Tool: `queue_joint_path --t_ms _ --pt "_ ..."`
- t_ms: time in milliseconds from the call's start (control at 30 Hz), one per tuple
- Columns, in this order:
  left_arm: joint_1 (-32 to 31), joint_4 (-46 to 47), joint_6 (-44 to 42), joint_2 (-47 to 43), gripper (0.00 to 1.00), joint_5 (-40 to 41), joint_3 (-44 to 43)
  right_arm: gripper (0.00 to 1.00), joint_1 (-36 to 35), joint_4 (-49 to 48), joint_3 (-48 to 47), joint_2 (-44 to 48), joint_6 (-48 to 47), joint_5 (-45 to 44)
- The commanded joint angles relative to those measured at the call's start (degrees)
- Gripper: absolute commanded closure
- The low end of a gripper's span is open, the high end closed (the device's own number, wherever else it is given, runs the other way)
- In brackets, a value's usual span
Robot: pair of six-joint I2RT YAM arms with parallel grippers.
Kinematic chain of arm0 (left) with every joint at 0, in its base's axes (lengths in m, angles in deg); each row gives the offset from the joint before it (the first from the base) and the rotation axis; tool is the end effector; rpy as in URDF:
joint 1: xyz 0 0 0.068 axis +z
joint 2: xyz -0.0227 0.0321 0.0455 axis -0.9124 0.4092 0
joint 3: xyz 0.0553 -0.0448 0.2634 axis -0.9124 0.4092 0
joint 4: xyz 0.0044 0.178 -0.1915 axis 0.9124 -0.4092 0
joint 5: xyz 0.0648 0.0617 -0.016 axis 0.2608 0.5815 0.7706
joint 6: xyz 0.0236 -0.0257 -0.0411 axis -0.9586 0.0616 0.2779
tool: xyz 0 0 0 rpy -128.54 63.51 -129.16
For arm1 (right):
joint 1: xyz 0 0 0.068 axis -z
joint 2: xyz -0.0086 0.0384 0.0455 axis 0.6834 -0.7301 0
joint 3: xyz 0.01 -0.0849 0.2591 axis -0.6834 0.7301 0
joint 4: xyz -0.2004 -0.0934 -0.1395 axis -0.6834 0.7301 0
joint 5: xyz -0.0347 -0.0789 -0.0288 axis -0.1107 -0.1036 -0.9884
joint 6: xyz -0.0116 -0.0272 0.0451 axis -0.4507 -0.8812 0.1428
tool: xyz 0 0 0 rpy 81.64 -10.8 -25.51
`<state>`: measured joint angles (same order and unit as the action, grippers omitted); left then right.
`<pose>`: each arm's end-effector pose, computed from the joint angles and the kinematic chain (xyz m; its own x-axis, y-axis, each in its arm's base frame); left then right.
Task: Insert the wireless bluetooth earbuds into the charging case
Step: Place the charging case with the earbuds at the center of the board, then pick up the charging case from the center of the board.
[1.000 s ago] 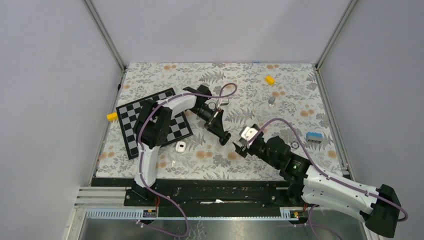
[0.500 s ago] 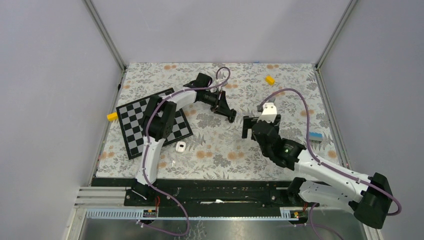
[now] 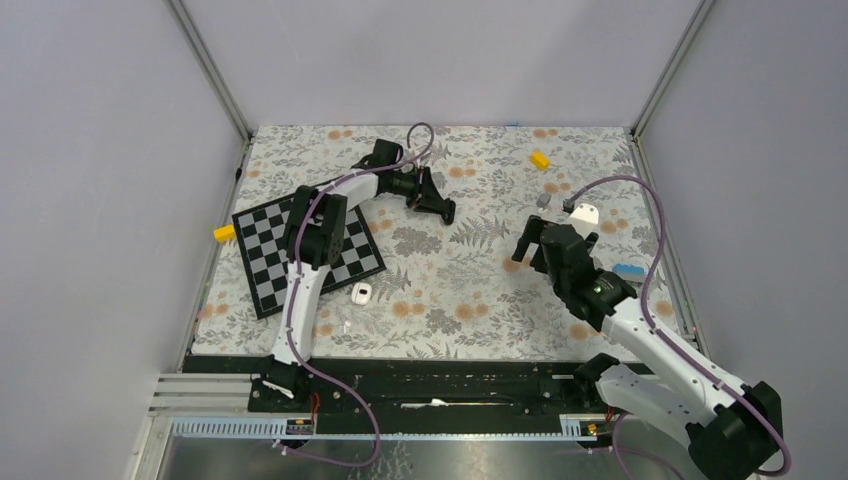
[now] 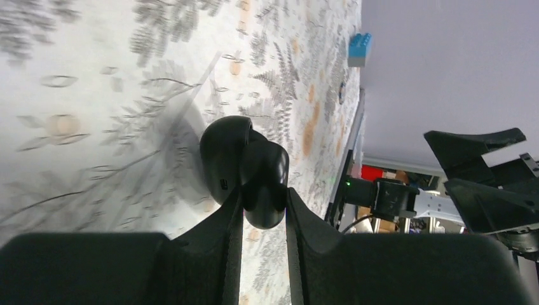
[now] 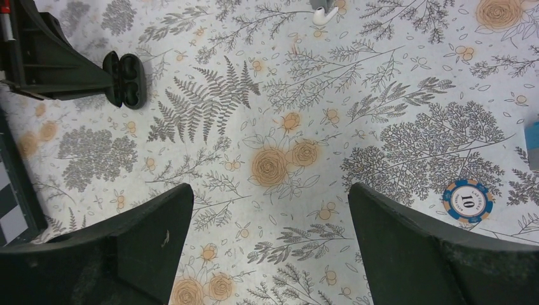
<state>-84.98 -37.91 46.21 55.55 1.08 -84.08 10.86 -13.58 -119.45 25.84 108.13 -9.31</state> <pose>0.4826 -0.2010 0.1197 -0.9715 0.0912 -0.2187 0.2367 0.3296 -0.9140 0.1824 0.0947 0.2673 -0.4167 0.2855 -0.8631 0.1275 0.9584 0.2554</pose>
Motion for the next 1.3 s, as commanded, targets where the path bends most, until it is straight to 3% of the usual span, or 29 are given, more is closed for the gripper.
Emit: queue_joint_path --t_ms 0,200,233,400,500,633,767,833,1067,1133,1267 --pt "1.48 -6.41 -5.03 2.5 1.0 1.53 -4.8 0.02 0.26 -0.27 1.13 3.9 0.59 -0.36" --pt "2.72 -6.74 -5.19 2.9 1.0 2.46 -4.08 0.02 0.26 1.04 1.12 2.85 0.33 -0.36" --pt "2.85 -6.78 -5.19 2.82 0.95 2.47 -3.95 0.02 0.26 1.03 0.97 2.62 0.21 -0.47" --pt "2.88 -8.93 -6.58 1.15 0.46 4.54 -3.9 0.02 0.28 1.36 -0.09 0.35 -1.6 -1.87" --pt "2.78 -13.68 -8.37 -2.73 0.31 10.29 -4.61 0.02 0.26 2.53 -1.9 -2.37 -3.31 -2.33" --pt "1.96 -20.53 -12.92 -12.52 0.1 24.92 -4.06 0.02 0.35 3.31 -3.25 -6.07 -4.16 -2.48" --pt "1.89 -27.43 -14.58 -21.11 0.07 40.57 -4.32 0.02 0.52 3.07 -4.19 -8.25 -2.11 -2.01" --pt "1.62 -27.84 -13.46 -27.19 0.06 50.83 -0.33 0.02 0.52 1.22 -4.03 -8.55 -1.85 0.7" --pt "1.84 -15.32 -6.62 -51.61 0.01 72.12 34.27 0.02 0.52 -4.45 -1.75 -9.81 -3.01 5.55" --pt "1.99 -17.18 -3.47 -54.47 0.01 73.61 38.96 0.02 0.52 -6.91 -0.52 -9.6 -3.56 7.1" --pt "0.33 -19.92 -1.43 -60.27 0.01 69.14 44.64 0.02 0.52 -9.09 -0.07 -10.4 -4.5 8.12"
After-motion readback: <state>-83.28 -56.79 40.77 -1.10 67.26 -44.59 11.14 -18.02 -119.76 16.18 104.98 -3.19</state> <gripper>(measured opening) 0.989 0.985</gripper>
